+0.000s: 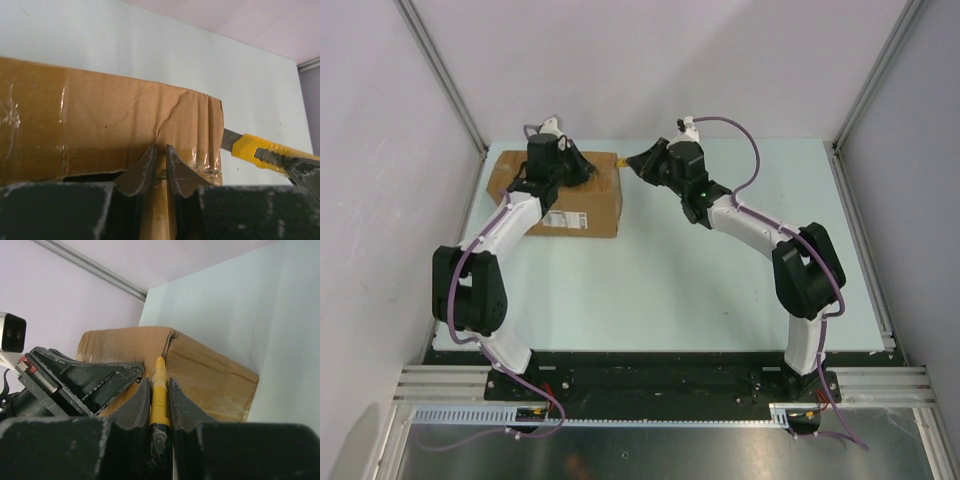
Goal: Unpack the express box
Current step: Cut the express box at the center of the board.
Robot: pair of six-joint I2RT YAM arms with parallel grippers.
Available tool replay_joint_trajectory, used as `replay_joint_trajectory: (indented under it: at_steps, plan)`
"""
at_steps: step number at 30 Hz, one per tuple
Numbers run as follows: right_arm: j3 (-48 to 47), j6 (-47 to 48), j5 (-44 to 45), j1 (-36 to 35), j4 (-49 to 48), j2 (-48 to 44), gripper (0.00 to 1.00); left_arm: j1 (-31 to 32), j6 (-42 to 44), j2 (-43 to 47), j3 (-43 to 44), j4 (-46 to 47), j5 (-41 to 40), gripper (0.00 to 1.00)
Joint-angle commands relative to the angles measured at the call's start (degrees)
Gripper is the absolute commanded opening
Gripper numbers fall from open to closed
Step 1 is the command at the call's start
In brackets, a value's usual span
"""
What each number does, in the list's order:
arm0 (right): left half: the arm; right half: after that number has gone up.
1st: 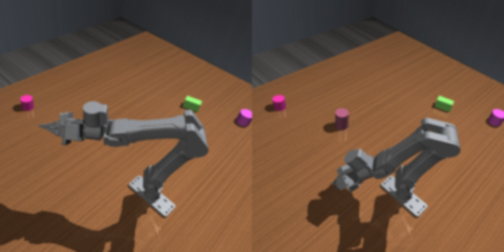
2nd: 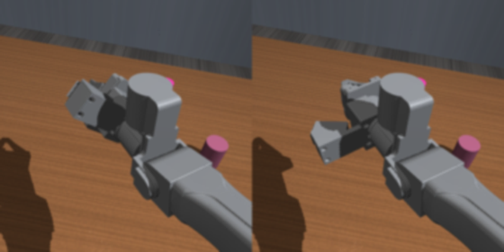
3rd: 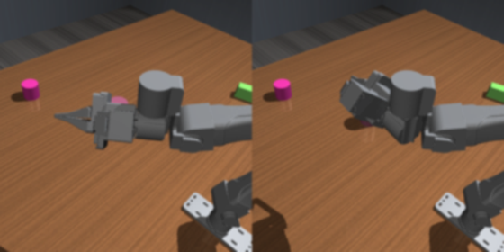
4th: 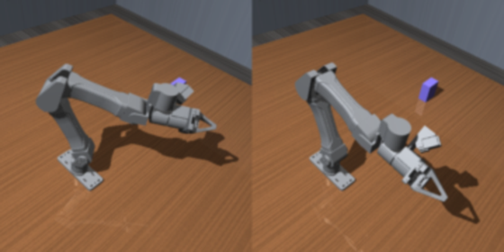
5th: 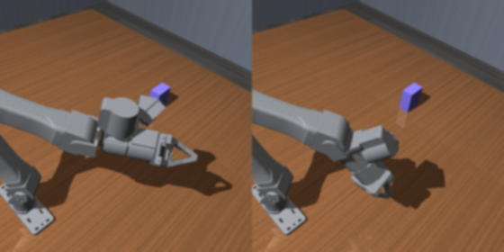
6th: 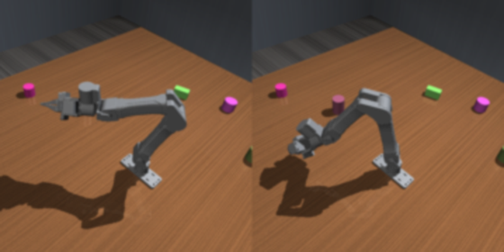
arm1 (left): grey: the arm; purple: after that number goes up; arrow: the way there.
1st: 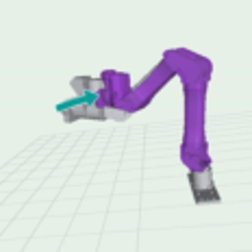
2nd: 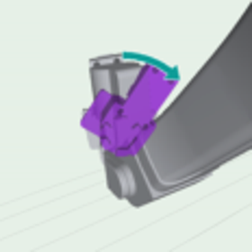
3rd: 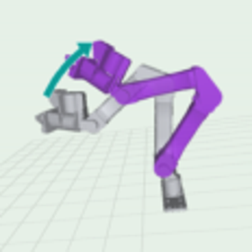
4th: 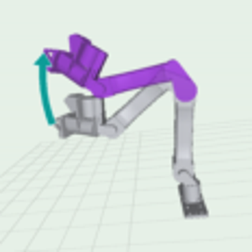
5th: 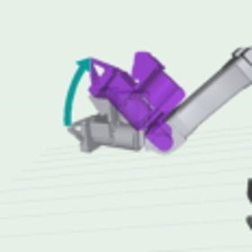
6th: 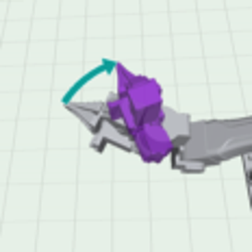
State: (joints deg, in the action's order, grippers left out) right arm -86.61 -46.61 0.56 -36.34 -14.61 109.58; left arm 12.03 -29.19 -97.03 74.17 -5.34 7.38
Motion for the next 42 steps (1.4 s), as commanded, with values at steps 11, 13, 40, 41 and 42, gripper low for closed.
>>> replay_joint_trajectory:
  at_steps: [11, 13, 40, 41, 42]
  plan:
    - [5.75, -11.67, 4.36, -9.01, 7.59, -6.4, 0.0, 1.94, -9.83, -11.77, -9.31, -12.15, 6.86, 0.15]
    - [5.57, -9.75, 4.46, -9.1, 8.02, -6.57, 0.0, 2.12, -8.78, -11.86, -8.87, -11.97, 7.3, 0.15]
    - [5.13, 3.9, 13.5, -6.12, 16.46, -23.97, 0.0, 2.21, 8.09, -3.6, 5.37, -10.56, 15.56, 0.33]
    - [5.13, 4.16, 13.33, -5.85, 16.46, -24.41, 0.0, 2.21, 8.36, -3.51, 5.89, -10.3, 15.91, 0.34]
    - [5.13, 5.2, 11.59, -5.59, 15.24, -24.76, 0.0, 2.12, 8.53, -3.34, 7.2, -10.3, 15.74, 0.34]
